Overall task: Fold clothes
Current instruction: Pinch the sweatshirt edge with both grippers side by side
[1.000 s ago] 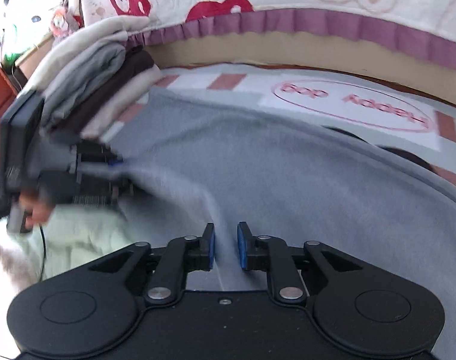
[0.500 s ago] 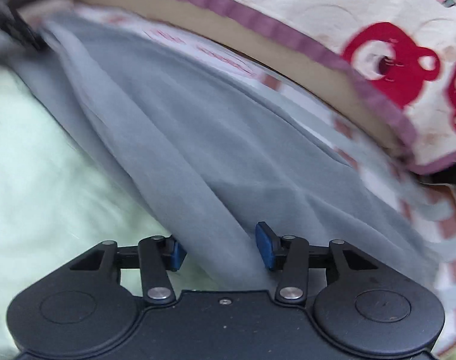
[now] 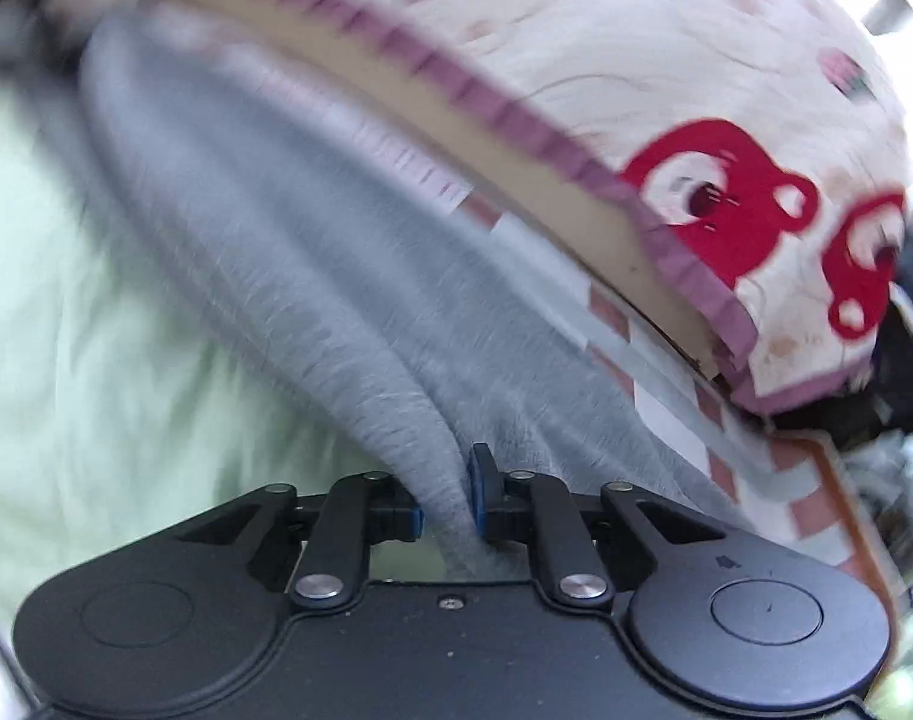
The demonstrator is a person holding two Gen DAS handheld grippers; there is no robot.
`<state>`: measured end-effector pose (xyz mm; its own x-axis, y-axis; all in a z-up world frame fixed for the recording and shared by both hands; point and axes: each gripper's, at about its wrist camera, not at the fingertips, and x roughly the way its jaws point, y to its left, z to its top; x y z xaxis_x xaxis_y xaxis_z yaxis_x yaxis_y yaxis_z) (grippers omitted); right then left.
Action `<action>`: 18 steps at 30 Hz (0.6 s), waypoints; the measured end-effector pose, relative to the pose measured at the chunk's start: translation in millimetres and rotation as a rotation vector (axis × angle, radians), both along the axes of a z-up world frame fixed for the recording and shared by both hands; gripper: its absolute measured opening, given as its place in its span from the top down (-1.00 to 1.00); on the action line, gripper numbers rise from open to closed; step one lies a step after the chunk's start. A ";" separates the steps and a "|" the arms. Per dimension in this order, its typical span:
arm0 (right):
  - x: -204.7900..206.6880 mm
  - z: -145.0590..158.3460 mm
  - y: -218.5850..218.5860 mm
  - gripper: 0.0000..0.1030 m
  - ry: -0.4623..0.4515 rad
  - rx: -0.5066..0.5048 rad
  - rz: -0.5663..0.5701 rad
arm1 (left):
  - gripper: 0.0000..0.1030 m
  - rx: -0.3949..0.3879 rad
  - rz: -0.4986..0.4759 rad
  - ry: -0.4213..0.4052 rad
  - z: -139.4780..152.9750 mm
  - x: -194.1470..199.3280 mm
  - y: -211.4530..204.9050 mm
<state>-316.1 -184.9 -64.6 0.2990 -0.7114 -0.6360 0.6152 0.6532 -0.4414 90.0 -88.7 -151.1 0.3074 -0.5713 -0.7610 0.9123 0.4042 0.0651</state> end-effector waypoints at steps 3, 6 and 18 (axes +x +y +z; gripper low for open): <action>-2.4 25.4 -25.8 0.72 -0.140 0.037 -0.069 | 0.55 -0.018 -0.017 -0.005 5.1 2.6 3.4; 3.9 26.2 -54.8 0.71 -0.189 0.071 -0.136 | 0.50 -0.066 0.008 0.084 12.3 18.1 13.3; -30.2 -7.1 -104.7 0.40 -0.460 0.499 -0.213 | 0.50 0.047 -0.071 0.049 -2.5 18.7 19.0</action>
<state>-346.3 -289.7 -71.7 0.5026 -0.4413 -0.7434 0.8041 0.5545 0.2144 108.7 -69.7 -153.7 0.2294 -0.5540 -0.8003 0.9411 0.3361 0.0370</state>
